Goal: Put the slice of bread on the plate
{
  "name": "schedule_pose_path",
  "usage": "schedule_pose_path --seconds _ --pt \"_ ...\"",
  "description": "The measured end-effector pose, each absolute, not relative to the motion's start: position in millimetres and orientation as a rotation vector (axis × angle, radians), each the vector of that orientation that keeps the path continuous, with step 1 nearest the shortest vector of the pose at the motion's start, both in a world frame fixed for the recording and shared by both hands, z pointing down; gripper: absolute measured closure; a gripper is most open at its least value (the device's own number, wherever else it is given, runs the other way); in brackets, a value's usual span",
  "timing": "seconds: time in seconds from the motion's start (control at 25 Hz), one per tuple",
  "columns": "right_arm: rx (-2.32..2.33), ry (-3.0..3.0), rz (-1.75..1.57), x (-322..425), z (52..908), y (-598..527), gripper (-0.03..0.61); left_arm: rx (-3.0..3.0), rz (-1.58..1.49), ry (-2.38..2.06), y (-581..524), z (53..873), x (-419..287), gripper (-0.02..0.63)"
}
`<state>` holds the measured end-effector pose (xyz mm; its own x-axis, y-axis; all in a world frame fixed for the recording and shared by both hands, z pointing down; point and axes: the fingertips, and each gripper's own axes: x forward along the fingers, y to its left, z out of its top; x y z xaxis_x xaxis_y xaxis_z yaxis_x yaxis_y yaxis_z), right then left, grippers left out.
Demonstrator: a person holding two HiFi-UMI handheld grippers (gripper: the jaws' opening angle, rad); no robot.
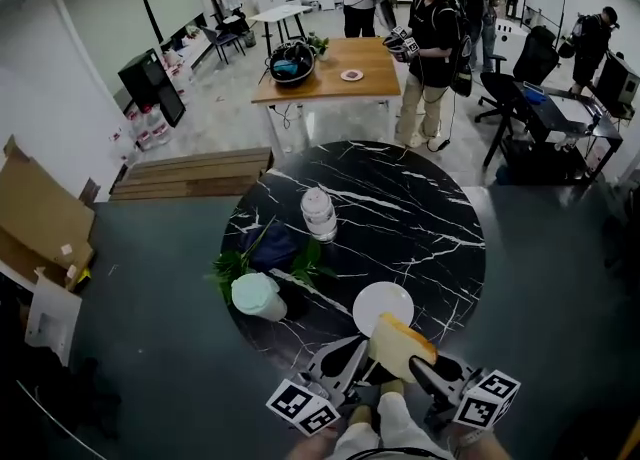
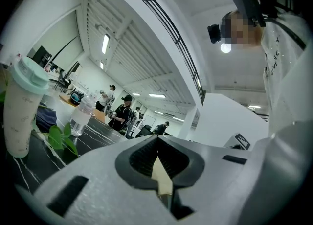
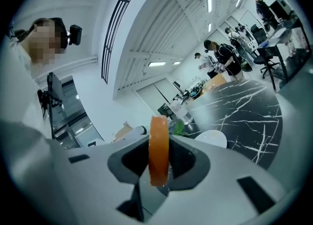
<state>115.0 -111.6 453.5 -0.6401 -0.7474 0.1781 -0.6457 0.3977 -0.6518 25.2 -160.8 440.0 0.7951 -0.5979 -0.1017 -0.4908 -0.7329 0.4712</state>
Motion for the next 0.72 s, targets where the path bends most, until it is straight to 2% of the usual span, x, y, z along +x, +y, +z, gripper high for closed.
schedule_pose_path --seconds 0.44,0.72 --pt "-1.259 2.371 -1.362 129.7 530.8 -165.9 0.488 2.615 -0.189 -1.010 -204.5 488.6 39.4 0.606" --pt "-1.196 2.170 -1.508 125.4 558.4 -203.7 0.488 2.509 -0.262 -1.184 -235.1 510.0 24.2 0.606"
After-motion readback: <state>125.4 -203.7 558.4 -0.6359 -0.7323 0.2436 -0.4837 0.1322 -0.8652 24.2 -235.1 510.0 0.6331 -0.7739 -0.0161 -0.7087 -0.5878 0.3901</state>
